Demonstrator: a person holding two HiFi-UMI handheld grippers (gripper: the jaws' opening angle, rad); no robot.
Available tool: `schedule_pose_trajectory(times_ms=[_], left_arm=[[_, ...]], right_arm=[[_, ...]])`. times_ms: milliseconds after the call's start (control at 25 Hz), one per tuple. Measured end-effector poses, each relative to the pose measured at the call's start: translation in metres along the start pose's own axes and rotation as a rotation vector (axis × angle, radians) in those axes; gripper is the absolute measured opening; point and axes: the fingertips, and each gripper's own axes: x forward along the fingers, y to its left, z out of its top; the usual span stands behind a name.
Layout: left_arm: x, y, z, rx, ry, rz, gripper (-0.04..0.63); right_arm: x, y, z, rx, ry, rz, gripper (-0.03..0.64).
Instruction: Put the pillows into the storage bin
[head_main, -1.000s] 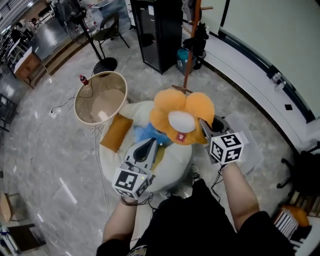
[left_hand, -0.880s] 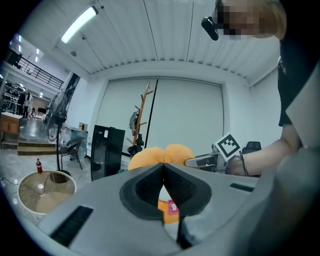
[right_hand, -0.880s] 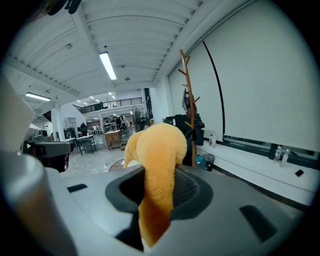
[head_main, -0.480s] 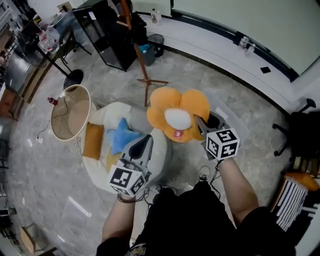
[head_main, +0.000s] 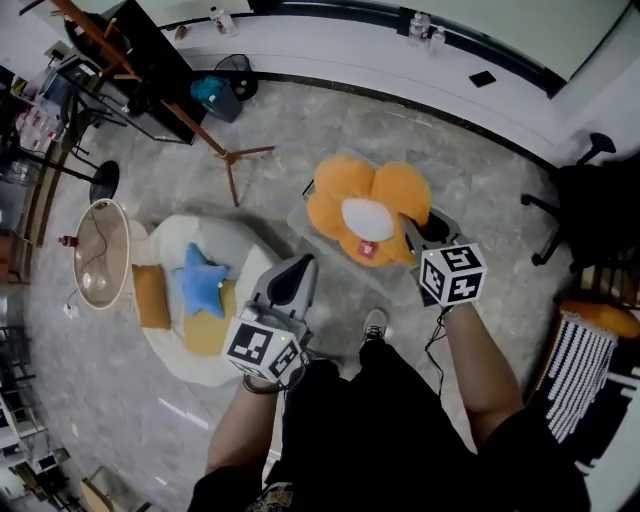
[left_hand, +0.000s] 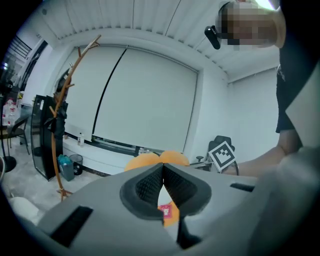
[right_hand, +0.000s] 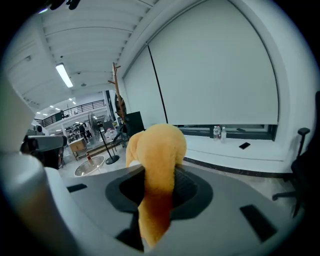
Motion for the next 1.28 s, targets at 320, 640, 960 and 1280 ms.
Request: schedule_pose_trajectory(times_ms=[320,640,960,1280], left_arm=[[0.079,-0.005,-0.043,-0.017,0.087,-0.070,0.006],[0.135,0.008,-0.142,-0.041,0.174,-0.138,0.006],[0.164,0.042,-0.288,-0.125,0.269,-0.175,0.006],[0.151,0.062,-0.371,-0.197,0.339,-0.152,0.006]], right_arm=[[0.011,-0.079,-0.066,0.165,0.050,-0.136,0.115],[0.055,-0.120,-0.181,0.249,0.157,-0.208,0.116],[0.135,-0.152,-0.320,0.313,0.245,-0.255,0.117],[0.170,-0.166,-0.417,0.368,0.344,-0.284,0.126]])
